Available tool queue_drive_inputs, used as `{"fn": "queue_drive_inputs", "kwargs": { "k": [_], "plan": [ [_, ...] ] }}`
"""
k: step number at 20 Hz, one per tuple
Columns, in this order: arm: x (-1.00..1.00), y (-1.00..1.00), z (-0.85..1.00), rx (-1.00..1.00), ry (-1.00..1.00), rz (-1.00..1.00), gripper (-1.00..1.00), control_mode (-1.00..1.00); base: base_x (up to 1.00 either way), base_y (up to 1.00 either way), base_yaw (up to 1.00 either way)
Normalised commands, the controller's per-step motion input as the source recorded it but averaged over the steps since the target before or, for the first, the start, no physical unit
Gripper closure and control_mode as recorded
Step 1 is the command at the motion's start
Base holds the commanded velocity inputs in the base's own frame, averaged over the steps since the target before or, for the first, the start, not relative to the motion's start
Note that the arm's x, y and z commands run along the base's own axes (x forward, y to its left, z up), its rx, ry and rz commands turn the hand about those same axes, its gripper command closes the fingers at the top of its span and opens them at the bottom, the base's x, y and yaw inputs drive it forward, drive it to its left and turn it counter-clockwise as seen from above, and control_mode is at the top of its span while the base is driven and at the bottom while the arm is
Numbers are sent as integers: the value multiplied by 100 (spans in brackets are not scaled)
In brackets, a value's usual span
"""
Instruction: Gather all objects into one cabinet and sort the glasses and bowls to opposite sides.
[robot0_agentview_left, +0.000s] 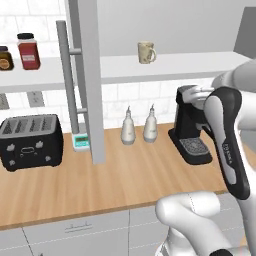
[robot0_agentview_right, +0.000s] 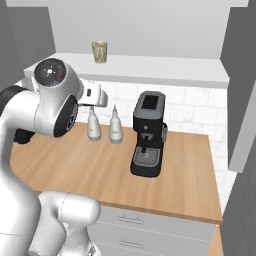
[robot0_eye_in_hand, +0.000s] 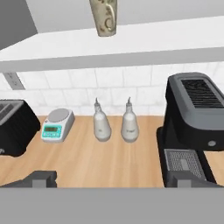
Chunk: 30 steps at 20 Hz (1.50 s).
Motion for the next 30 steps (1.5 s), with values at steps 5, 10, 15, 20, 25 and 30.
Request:
{"fn": "queue_drive_inputs", "kwargs": {
  "k": [5,10,15,20,25,30],
  "plan": [
    [37,0,0,1,1,0,-100,-100,0,0,0],
    [96,1,8,2,0,5,-100,-100,0,0,0],
    [97,0,42,1,-1,18,-100,-100,0,0,0],
    [100,0,18,0,7,21,-100,-100,0,0,0],
    [80,0,0,0,18,2,-100,-100,0,0,0],
    [70,3,0,0,10,0,-100,-100,0,0,0]
  ]
}}
